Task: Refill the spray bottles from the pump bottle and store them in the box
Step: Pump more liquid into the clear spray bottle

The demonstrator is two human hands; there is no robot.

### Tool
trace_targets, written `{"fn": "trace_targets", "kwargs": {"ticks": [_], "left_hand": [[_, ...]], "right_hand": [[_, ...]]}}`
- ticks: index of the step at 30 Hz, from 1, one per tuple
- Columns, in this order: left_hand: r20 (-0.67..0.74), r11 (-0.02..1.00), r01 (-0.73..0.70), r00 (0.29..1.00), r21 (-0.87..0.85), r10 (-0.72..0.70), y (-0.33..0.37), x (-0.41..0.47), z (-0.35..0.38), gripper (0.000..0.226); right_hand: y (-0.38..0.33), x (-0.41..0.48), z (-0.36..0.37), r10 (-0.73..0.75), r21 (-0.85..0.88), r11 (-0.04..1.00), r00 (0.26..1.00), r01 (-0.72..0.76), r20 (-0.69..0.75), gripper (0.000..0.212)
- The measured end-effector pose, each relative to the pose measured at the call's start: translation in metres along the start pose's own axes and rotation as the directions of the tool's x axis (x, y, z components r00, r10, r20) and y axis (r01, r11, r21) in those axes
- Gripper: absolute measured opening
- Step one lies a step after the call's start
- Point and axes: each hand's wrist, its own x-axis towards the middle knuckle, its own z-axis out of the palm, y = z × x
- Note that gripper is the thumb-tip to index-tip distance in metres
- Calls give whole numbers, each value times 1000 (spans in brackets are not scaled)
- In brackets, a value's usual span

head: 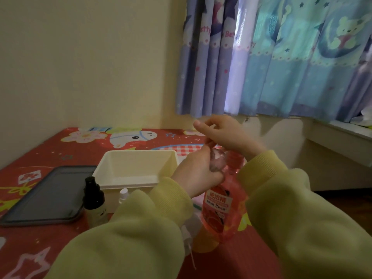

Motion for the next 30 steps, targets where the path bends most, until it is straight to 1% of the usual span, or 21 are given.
{"fn": "trace_targets", "kwargs": {"ticks": [4, 6, 8, 9, 12, 15, 18, 20, 23, 26, 28, 30], "left_hand": [[32, 1000, -7, 999, 28, 6, 0, -1, -6, 27], [47, 996, -32, 998, 79, 29, 3, 0, -12, 36], [36, 991, -63, 998, 120, 59, 8, 1, -18, 45], [24, 989, -70, 997, 127, 67, 9, 1, -20, 46], [7, 993, -47, 999, 106, 46, 10, 0, -16, 37], [-3, 996, -44, 999, 71, 45, 6, 0, -7, 26], [13, 999, -11, 1000, 31, 10, 4, -1, -4, 21], [24, 1000, 5, 1000, 8, -6, 3, -2, -5, 20], [33, 999, -14, 999, 31, 13, 3, -4, -6, 26], [18, 997, -30, 999, 68, 29, 5, -5, -9, 40], [-10, 994, -53, 998, 93, 55, 8, -3, -12, 49], [-25, 995, -63, 998, 83, 65, 10, -1, -13, 51]], "right_hand": [[-5, -1, -1, 17, -57, 998, 1000, -16, 13, 39], [-9, 0, -3, 18, -73, 997, 999, -15, 43, 37], [-14, 1, -8, 10, -46, 999, 999, -8, 53, 37], [-16, 0, -11, 5, -12, 1000, 999, -4, 49, 37], [-16, -4, -13, 3, 80, 997, 1000, -4, 8, 41], [-7, -4, -6, 16, 111, 994, 999, -11, -39, 42], [-3, -2, -2, 29, 97, 995, 999, -26, -36, 41], [-4, -2, -1, 25, 43, 999, 999, -24, -30, 40], [-5, -3, 0, 38, -7, 999, 999, -38, -23, 36], [-10, -3, -4, 29, -67, 997, 999, -27, 30, 32], [-15, -3, -11, 12, -58, 998, 999, -10, 39, 32], [-17, -2, -15, -9, -43, 999, 1000, 10, 21, 30]]}}
